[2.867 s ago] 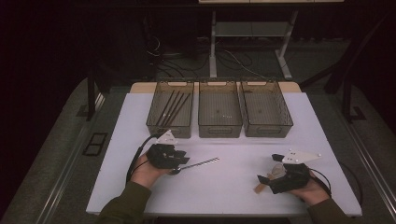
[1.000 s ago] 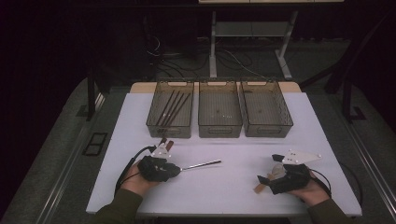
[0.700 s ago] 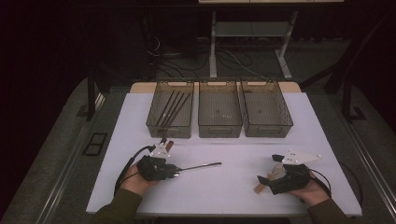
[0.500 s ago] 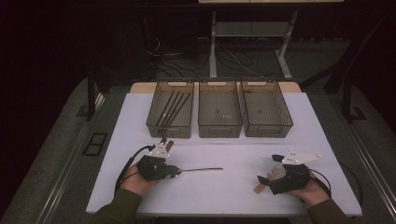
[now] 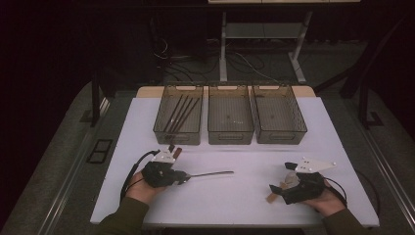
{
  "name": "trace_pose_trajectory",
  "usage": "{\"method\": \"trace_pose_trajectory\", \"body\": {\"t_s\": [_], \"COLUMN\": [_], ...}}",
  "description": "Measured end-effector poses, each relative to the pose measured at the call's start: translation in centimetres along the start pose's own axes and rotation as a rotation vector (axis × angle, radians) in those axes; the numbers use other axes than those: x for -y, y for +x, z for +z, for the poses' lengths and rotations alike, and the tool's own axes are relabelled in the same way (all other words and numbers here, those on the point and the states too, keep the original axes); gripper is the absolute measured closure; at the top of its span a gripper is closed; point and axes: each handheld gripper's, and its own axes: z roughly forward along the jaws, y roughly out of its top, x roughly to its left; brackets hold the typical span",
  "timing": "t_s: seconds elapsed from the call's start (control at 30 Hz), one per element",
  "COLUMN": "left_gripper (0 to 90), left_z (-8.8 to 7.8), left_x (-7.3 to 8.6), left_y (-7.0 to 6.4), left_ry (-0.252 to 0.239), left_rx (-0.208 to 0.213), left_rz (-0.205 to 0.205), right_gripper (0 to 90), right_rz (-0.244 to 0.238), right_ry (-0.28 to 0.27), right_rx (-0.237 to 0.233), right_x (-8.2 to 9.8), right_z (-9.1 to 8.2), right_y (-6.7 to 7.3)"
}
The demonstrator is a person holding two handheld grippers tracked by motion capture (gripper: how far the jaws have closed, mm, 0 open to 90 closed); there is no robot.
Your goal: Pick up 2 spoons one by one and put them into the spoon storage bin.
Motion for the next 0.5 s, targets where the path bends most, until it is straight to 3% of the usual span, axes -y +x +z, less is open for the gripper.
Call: {"method": "trace_pose_trajectory", "body": {"t_s": [0.07,0.5], "left_gripper": [86.0,86.0], "left_z": [-0.1,-0.76], "left_x": [0.02,-0.2], "left_y": [0.01,0.32], "left_ry": [-0.008,-0.057], "left_rx": [0.001,-0.015], "left_rz": [-0.015,-0.021], "right_gripper": [1.1,1.1], "right_rz": [0.0,0.014], "right_ry": [0.001,-0.014], "right_rx": [-0.002,0.0], "right_x": [0.01,0.1], "right_z": [0.03,0.16], "right_y": [0.0,0.01]}}
